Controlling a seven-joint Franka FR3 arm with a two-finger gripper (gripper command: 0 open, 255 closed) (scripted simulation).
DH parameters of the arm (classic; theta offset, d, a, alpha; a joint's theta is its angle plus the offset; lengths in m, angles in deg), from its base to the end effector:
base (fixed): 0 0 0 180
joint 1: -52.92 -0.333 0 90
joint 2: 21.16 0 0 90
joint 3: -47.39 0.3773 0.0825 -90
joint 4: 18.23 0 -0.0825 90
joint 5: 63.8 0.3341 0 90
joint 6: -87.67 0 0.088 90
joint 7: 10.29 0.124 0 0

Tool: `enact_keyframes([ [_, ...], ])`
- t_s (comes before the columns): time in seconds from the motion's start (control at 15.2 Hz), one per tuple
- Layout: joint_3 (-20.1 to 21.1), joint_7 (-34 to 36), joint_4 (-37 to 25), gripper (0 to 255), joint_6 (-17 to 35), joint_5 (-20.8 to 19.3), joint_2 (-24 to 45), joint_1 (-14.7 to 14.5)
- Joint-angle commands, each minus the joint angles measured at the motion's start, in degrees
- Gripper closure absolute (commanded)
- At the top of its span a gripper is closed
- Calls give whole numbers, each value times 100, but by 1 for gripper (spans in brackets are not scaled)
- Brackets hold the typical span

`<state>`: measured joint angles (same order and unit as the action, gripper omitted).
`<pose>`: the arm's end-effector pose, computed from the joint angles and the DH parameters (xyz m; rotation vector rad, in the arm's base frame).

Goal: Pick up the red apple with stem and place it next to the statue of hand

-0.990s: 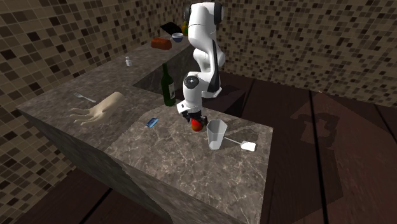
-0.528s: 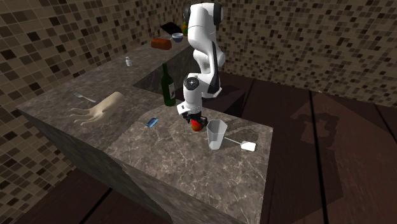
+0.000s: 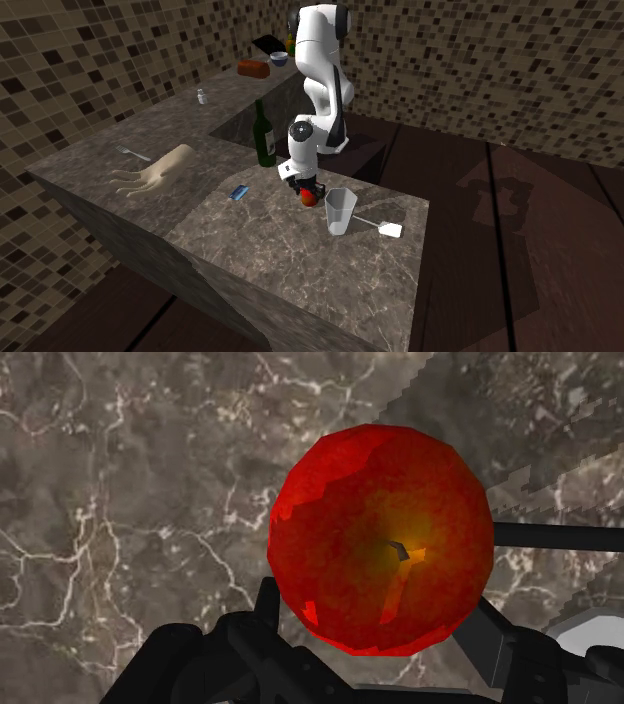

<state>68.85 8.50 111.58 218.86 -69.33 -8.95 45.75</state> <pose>0.4375 0.2300 0.3403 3.0505 0.3688 -0.2487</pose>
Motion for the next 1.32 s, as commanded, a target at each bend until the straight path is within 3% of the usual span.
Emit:
enact_keyframes([
  [0.0,-1,-1,7,255,-3,0,1,1],
  [1.25,92,-326,-360,255,-1225,464,-930,81],
])
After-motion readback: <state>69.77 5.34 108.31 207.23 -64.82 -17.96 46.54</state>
